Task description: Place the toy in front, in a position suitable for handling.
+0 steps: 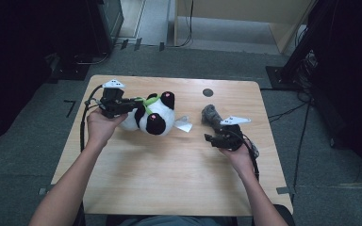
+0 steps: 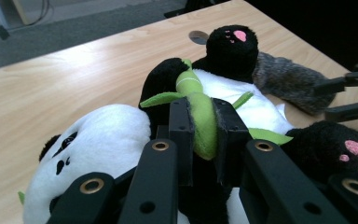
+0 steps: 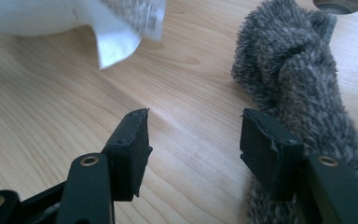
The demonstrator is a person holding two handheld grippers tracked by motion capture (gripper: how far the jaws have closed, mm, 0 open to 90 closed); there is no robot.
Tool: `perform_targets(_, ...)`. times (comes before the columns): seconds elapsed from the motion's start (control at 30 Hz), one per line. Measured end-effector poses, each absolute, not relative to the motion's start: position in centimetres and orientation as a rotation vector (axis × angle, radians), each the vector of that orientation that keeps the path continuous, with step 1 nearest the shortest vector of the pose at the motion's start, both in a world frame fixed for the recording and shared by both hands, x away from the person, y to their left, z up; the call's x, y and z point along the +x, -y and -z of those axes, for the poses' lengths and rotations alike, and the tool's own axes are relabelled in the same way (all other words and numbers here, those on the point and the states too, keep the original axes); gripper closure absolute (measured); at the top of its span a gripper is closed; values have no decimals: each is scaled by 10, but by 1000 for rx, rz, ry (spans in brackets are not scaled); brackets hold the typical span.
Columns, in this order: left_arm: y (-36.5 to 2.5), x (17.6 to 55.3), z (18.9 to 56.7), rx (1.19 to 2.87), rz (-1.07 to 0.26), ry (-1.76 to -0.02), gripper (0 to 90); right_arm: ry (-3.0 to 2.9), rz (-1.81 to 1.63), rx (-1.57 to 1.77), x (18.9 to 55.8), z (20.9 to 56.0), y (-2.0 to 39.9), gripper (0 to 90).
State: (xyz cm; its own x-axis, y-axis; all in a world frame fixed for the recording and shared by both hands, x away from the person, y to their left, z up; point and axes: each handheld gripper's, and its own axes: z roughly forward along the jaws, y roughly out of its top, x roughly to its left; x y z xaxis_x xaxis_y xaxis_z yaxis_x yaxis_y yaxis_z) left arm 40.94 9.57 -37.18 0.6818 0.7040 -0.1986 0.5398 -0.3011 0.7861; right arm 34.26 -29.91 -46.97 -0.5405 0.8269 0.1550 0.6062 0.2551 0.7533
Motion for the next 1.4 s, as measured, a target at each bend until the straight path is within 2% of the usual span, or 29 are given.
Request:
perform_targets(0.73,-42,369,394,2010,-160,-913,801,-2090,-1088,1338,358,461,318,435)
perform_targets(1.17,-45,362,410,1998,-89,-873,773,-2077,-1022,1383,376,474,322,458)
perform_targets(1.23,-47,361,411,1996,-91,-857,749,-2093,-998,1389,378,478,322,459)
perform_targets(1.4,-49,361,412,1982,-107,-832,543,-2099,-989,1406,381,482,323,483)
